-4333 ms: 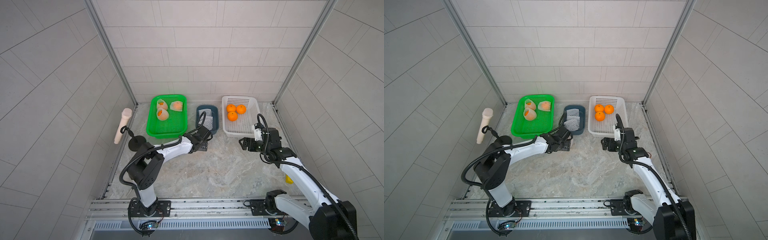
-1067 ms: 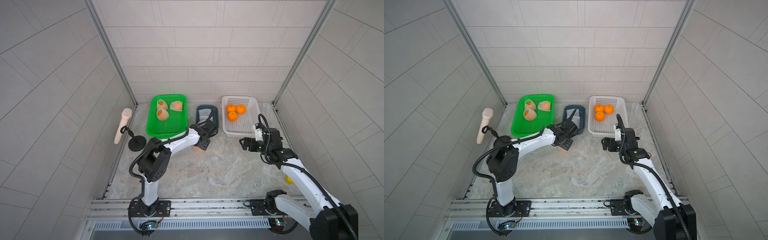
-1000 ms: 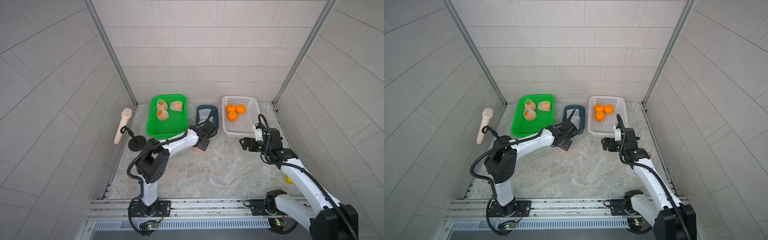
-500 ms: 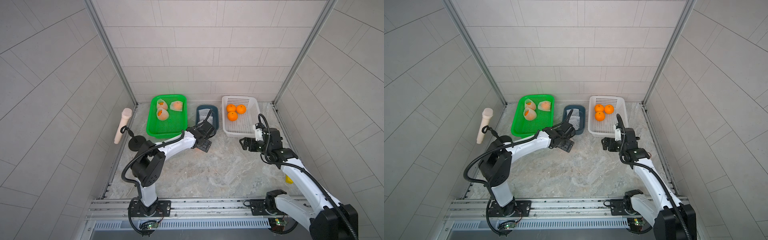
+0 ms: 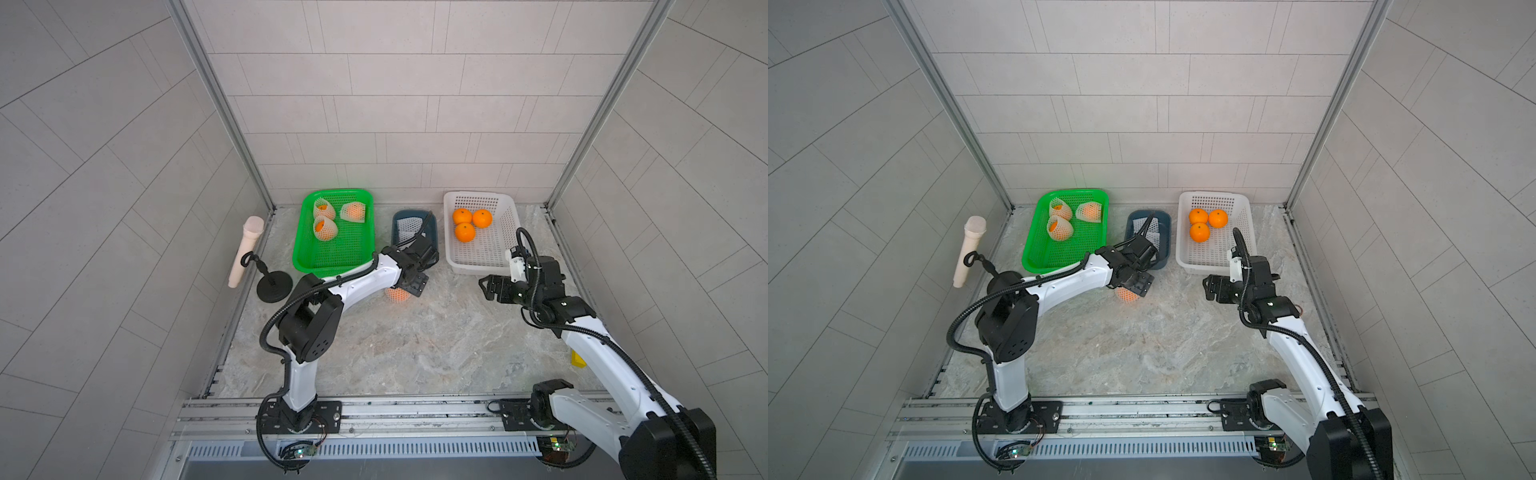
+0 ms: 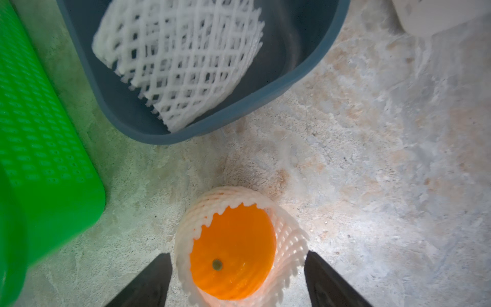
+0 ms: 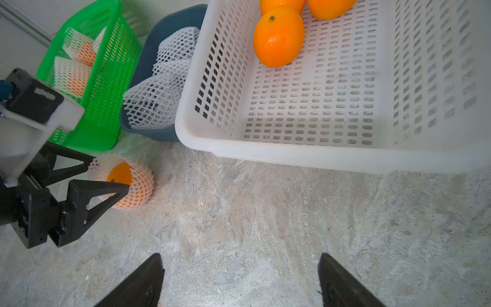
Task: Remove foam nets from oranges
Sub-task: Remove the foam net from the orange.
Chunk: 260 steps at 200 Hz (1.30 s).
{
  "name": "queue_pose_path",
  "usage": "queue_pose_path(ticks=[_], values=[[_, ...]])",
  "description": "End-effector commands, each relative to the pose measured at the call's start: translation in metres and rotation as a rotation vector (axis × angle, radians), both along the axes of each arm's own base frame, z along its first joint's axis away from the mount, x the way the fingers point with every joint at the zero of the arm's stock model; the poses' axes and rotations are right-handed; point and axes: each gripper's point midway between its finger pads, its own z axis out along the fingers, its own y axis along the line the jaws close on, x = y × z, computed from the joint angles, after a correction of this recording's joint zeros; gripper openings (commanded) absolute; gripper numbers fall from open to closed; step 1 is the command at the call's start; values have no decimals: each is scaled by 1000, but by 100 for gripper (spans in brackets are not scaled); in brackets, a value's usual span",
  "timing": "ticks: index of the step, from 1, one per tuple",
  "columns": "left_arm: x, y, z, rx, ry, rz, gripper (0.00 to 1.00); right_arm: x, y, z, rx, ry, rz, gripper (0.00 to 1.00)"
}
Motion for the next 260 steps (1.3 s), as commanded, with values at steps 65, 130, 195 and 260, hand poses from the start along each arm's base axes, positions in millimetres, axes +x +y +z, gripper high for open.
queue_pose_path(ticks=[65,130,195,260], values=[[-8,12,0,40,-4,14,55,0,-2,0,-15,-4,-4,92],[-11,20,9,27,-32,37,36,0,-2,1,-17,-6,-5,92],[-18,18,13,-24,-30,38,20,0,-2,2,-17,-8,-5,92],[-21,18,16,-43,-30,39,6,0,-2,1,-15,-7,-7,92]])
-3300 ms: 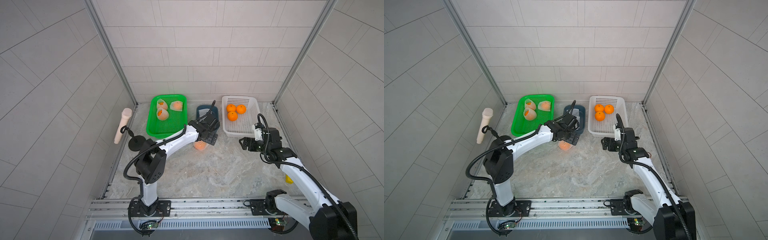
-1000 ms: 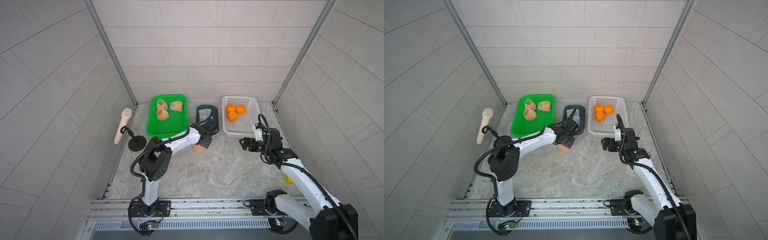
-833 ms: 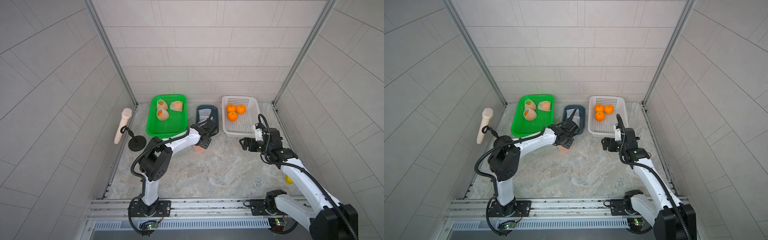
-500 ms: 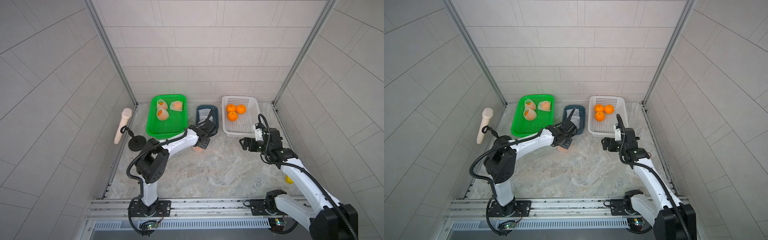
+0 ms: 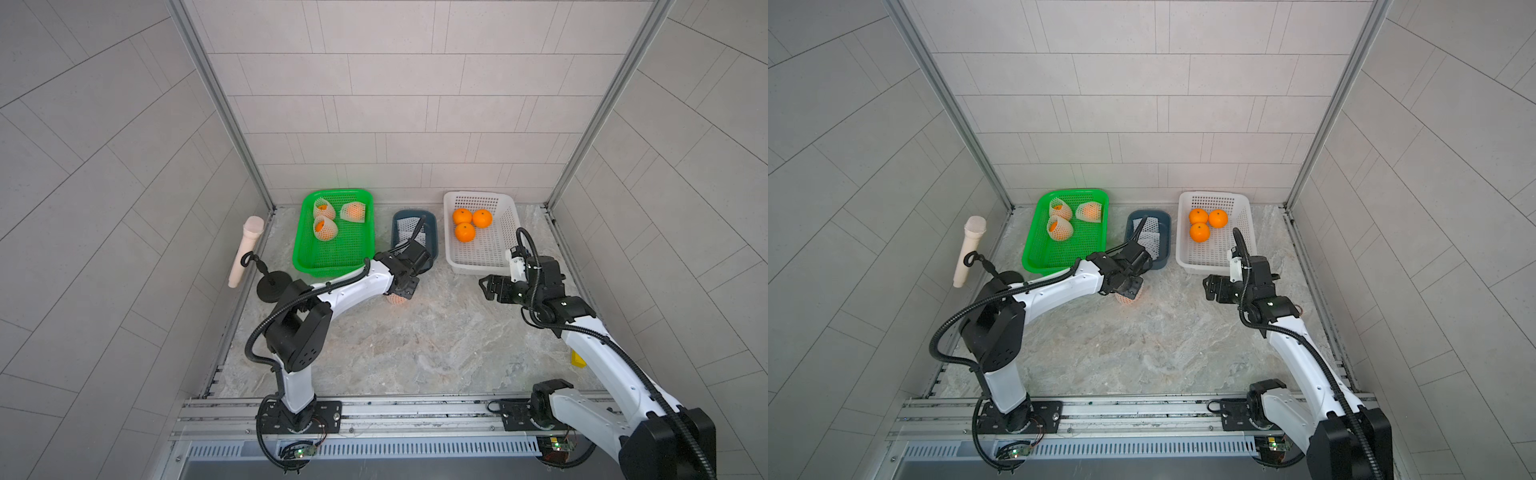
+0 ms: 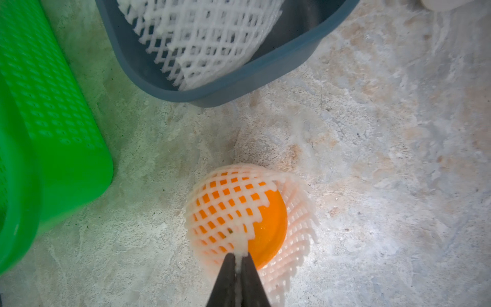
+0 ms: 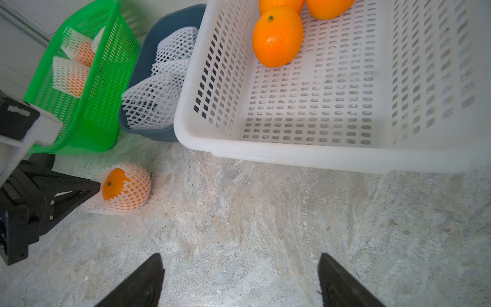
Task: Remove foam nets from oranges
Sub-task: Remove the foam net from the orange.
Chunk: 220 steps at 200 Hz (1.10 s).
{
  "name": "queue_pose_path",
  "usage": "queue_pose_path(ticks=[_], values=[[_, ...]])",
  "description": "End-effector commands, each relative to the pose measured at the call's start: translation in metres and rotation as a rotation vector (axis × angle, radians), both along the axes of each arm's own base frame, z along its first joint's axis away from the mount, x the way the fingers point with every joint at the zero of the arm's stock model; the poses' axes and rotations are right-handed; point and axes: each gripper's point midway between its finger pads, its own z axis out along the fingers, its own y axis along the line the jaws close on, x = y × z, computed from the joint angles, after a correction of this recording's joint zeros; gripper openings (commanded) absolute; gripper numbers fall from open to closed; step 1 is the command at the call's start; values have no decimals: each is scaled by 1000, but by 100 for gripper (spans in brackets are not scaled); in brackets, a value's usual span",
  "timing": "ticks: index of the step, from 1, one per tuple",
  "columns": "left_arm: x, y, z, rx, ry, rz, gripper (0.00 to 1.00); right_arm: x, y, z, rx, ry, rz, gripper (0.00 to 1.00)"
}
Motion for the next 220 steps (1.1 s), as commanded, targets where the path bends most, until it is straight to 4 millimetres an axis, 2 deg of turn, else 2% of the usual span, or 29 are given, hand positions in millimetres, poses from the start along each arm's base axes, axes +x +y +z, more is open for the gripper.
queue_pose_path(ticks=[1,36,124,176,220], values=[[-5,2,13,-22,-19,4,6,0,-2,1,-13,-7,-4,92],[-6,3,22,-38,-31,8,0,0,-1,2,-12,-10,-2,92],[-12,0,46,-116,-55,-4,0,0,-1,2,-10,-9,1,92],[-14,-3,54,-158,-61,-7,0,0,0,2,-7,-10,6,92],[-14,-4,71,-217,-95,7,0,1,4,2,8,-11,23,92]])
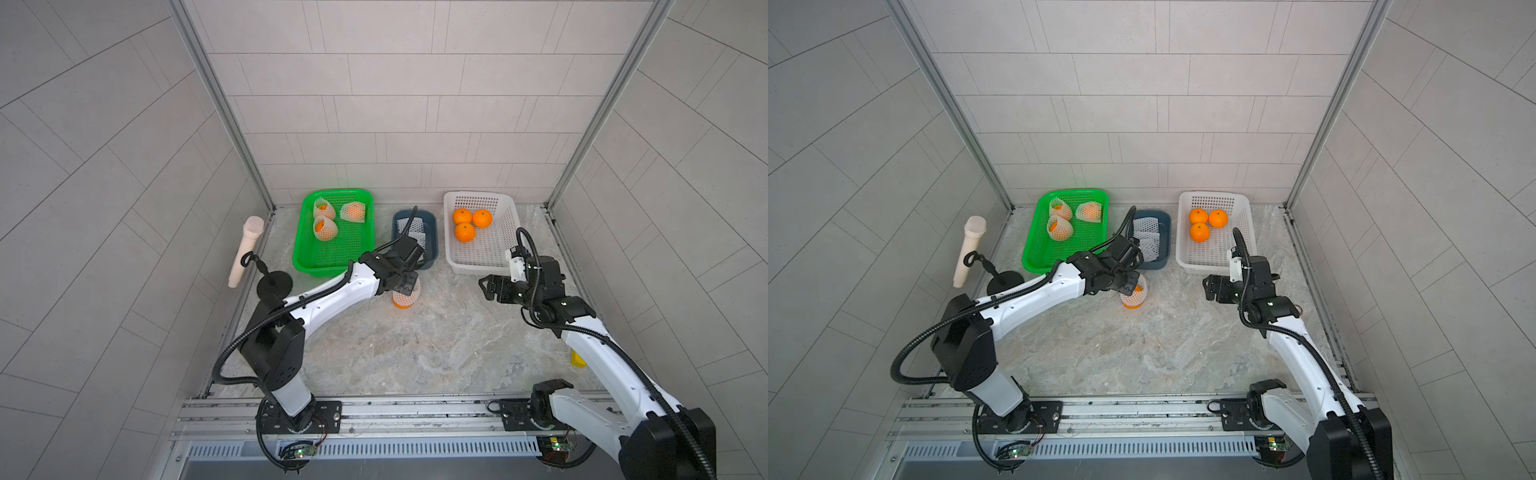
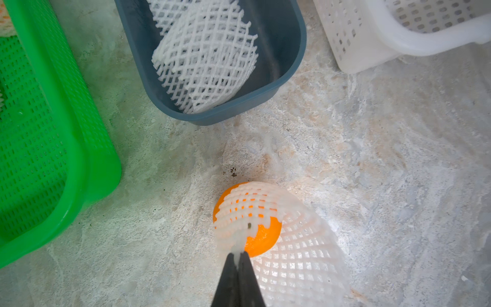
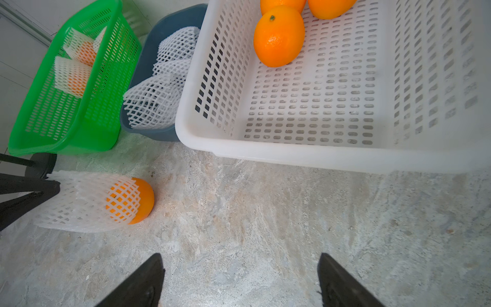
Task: Remove foam nets from oranges
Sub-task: Remove the foam net from the orange.
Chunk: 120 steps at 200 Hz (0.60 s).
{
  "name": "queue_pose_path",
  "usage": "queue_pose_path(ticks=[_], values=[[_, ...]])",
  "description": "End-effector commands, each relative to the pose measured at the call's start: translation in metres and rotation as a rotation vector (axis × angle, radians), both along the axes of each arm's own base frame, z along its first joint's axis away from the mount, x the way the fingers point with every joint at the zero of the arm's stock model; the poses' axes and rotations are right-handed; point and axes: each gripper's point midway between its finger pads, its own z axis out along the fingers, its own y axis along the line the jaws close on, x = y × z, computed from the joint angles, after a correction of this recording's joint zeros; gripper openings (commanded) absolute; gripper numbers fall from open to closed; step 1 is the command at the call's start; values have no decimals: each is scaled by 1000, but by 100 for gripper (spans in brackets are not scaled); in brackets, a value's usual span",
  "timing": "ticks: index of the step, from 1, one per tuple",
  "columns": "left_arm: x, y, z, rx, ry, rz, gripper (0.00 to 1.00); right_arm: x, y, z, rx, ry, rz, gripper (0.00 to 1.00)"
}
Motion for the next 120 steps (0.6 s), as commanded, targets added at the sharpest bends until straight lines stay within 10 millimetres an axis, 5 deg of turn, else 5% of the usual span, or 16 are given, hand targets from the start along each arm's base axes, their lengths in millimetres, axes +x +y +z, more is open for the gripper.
queue_pose_path(ticks=[1,51,120], values=[[-1,0,19,-58,-35,17,0,1,3,1,3,-11,18,92],[0,9,38,-105,-73,47,0,0,13,3,20,-22,61,92],[6,61,44,-104,-166,230,0,-3,57,-5,-25,-8,174,91]])
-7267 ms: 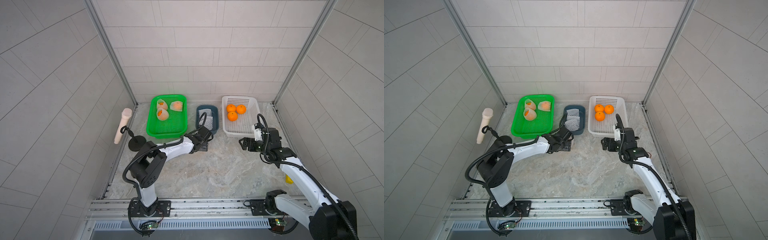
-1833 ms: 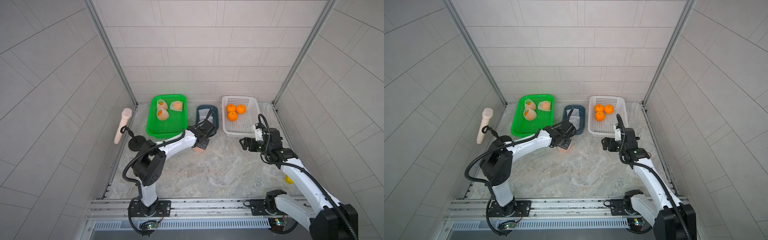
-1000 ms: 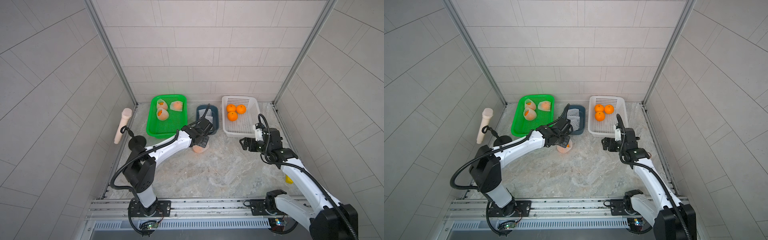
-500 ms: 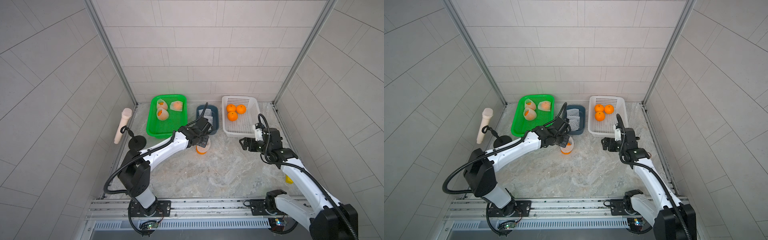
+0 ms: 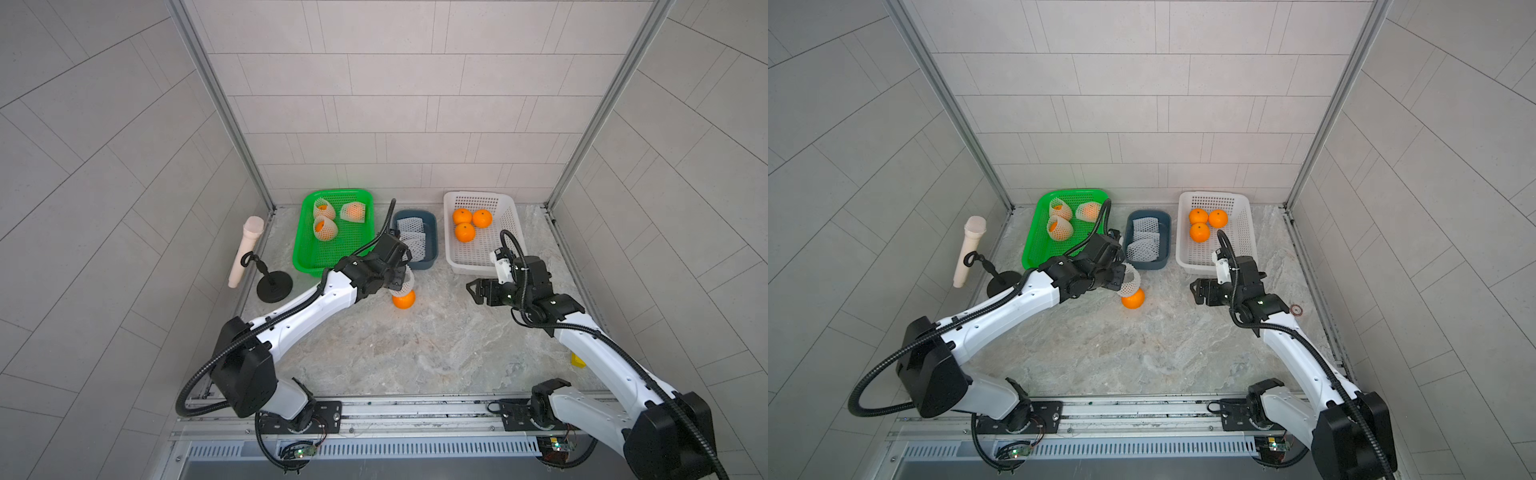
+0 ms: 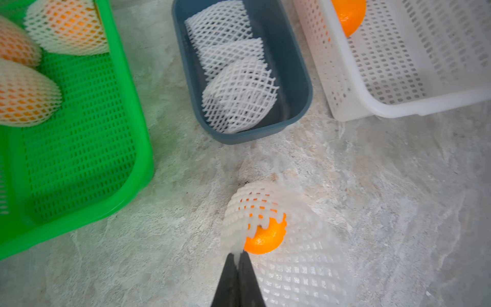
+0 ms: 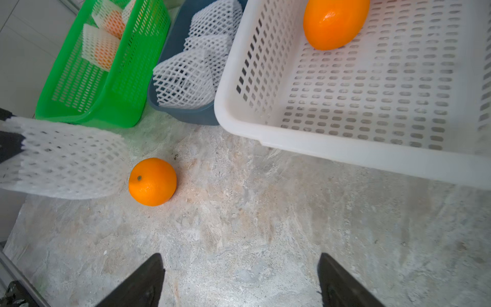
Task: Remove foam nets from oranges
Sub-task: Remove the foam net from the orange.
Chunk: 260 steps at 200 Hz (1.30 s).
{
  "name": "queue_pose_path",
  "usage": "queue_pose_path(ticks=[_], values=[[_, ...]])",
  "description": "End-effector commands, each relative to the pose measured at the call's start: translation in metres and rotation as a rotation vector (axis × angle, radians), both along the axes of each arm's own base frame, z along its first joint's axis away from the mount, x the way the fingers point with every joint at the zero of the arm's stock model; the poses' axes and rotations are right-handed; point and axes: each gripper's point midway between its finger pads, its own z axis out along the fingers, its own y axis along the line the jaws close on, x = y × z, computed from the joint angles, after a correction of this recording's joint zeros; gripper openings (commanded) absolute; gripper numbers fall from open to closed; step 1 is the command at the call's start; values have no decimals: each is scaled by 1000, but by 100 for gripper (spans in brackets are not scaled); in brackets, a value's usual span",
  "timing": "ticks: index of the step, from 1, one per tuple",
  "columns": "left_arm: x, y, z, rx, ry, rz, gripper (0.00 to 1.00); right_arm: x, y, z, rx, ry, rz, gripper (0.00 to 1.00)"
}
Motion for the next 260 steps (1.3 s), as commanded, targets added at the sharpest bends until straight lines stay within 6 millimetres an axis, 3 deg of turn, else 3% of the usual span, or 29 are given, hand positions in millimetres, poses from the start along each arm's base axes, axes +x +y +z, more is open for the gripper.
queue_pose_path(ticks=[1,66,104,148,215,260], values=[[4,21,8,-6,-51,95,0,2,14,5,-31,-31,32,92],[-7,71,14,26,-86,221,0,6,62,-9,-102,-24,102,91],[-19,87,6,35,-87,267,0,8,91,-16,-145,-17,147,91],[-26,89,-4,26,-65,272,0,13,122,-28,-223,-15,167,93],[-32,97,1,21,-82,287,0,19,172,-48,-274,-1,242,97],[-38,104,1,26,-77,296,0,22,195,-63,-337,16,289,97]])
